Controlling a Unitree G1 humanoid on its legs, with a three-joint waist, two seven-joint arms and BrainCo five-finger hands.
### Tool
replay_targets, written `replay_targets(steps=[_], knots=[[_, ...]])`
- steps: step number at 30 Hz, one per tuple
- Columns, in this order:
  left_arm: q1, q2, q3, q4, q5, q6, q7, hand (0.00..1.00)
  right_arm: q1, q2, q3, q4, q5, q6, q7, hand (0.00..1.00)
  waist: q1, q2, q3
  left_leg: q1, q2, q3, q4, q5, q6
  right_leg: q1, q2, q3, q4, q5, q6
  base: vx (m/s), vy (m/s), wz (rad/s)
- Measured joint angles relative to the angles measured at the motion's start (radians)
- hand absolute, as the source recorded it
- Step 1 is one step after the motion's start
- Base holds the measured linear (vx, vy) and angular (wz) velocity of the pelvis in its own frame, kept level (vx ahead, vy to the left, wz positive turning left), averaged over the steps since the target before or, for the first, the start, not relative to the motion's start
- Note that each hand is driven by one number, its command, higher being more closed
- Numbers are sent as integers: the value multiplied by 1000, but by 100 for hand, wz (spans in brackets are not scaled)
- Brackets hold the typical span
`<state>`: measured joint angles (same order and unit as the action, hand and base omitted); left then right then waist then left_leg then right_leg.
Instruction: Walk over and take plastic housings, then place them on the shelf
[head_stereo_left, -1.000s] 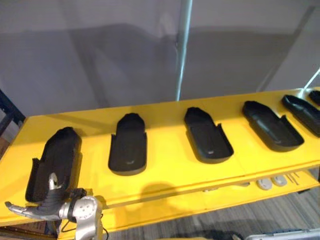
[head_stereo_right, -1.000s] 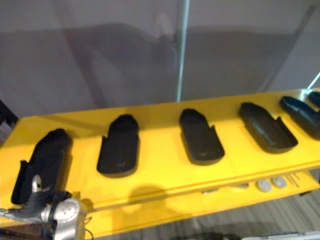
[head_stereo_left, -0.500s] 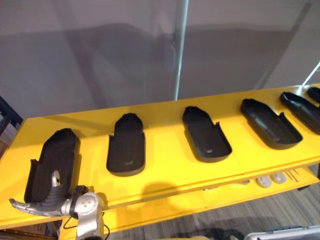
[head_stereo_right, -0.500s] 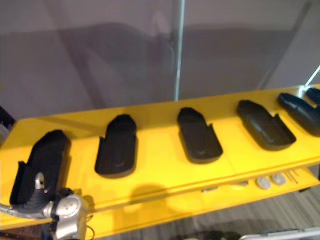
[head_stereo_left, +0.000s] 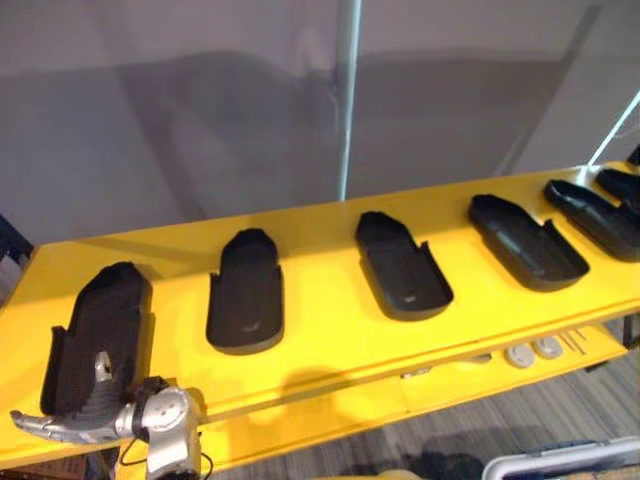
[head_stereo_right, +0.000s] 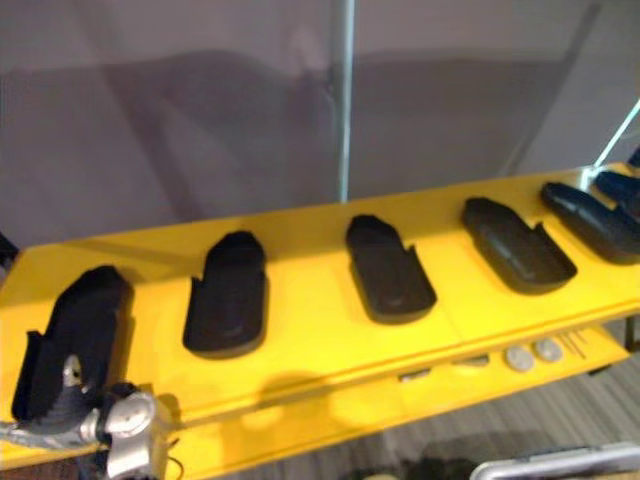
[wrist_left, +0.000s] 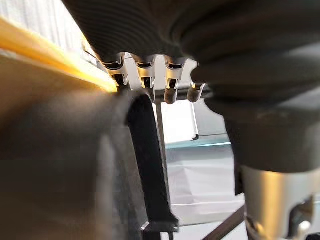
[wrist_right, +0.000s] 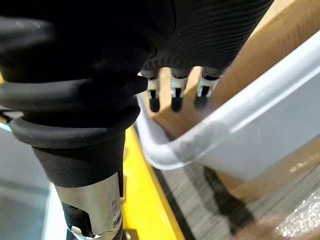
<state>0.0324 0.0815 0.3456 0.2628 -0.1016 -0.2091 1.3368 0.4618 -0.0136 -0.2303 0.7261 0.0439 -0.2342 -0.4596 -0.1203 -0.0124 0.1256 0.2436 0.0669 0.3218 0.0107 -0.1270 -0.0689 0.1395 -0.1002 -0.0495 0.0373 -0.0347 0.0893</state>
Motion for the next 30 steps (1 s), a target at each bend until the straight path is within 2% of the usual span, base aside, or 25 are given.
replay_targets(steps=[14, 22, 26, 30], knots=[[-49, 31, 35, 6, -9, 23, 8, 0, 13, -22, 28, -14, -1, 17, -1, 0, -2, 3, 3, -2, 5, 18, 6, -1, -1, -15, 6, 20, 18, -2, -3, -17, -6, -3], [-87, 76, 40, 34, -20, 43, -11, 0, 26, -26, 43, -44, -1, 21, -3, 0, -4, -2, 33, -28, 16, 18, 36, -6, -5, -40, 12, 23, 44, -8, -11, -35, -13, -1], [-122, 85, 46, 77, -59, 69, -17, 0, 32, -37, 43, -48, 0, 22, -21, 0, -4, 9, 45, -37, 19, 18, 47, -7, -5, -52, 13, 24, 49, -7, -11, 0, 0, 0], [-161, 120, 47, 92, -90, 81, -23, 0, 31, -37, 48, -53, 1, 25, -23, 0, -4, 8, 62, -73, 25, 18, 74, -14, -5, -83, 15, 26, 61, -6, -12, 0, 0, 0]])
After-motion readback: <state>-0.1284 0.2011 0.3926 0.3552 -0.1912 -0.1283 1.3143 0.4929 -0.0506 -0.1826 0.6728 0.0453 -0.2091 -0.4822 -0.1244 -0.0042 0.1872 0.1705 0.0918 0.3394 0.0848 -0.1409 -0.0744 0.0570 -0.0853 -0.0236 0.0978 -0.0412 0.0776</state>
